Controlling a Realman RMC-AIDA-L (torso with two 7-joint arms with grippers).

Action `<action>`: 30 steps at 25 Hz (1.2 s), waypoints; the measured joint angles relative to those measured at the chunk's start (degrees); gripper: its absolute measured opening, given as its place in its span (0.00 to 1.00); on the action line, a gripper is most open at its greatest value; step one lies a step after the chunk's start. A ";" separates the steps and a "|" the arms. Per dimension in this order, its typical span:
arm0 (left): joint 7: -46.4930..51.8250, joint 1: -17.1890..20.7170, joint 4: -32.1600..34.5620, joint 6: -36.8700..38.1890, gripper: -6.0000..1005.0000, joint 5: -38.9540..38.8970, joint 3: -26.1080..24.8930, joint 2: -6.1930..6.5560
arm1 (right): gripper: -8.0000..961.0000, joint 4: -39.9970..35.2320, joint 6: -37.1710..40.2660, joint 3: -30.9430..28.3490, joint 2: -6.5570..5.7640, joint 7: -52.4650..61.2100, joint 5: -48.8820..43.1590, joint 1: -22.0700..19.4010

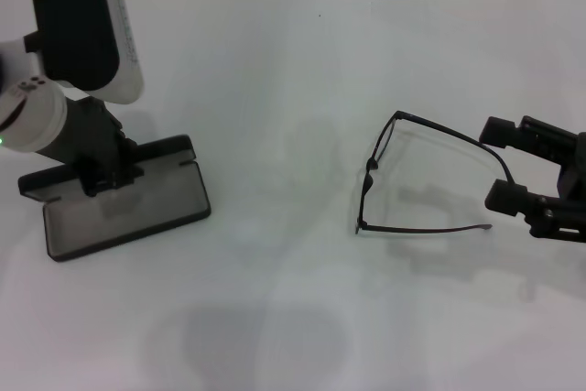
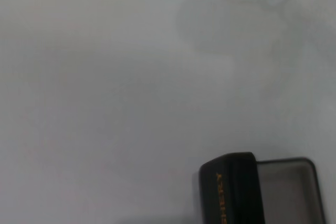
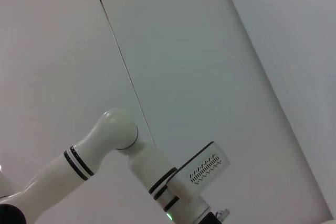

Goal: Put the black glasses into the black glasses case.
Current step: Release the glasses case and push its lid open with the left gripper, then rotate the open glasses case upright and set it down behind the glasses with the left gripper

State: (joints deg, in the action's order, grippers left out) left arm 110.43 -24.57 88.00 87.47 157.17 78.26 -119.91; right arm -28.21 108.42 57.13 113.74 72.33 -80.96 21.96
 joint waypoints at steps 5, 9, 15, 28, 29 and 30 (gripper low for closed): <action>0.89 0.22 2.34 -0.08 0.31 0.57 1.45 -0.06 | 0.90 0.00 0.34 0.00 0.00 -0.03 0.14 -0.66; 1.88 1.00 4.13 -2.21 0.24 0.30 4.23 -0.15 | 0.90 0.00 0.48 0.00 -0.01 -0.06 0.18 -0.97; 2.83 2.65 5.97 -12.19 0.20 0.53 11.71 -0.10 | 0.90 0.00 1.99 0.26 -0.01 -1.23 -0.05 -1.15; 2.96 -1.73 -4.04 -32.44 0.20 0.73 25.69 -0.27 | 0.90 0.06 12.97 0.66 -0.07 -4.47 -5.38 -1.46; 3.04 -1.98 -4.69 -32.67 0.20 0.73 26.08 -0.30 | 0.90 0.07 12.96 0.60 -0.02 -4.48 -5.35 -1.52; 3.14 -2.26 -5.39 -32.85 0.20 0.74 26.58 -0.33 | 0.90 0.07 12.89 0.60 0.00 -4.48 -5.29 -1.56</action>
State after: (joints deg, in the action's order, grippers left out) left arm 113.58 -26.83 82.62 54.61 157.91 104.84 -120.25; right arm -28.14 121.31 57.72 113.74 67.85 -86.25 20.40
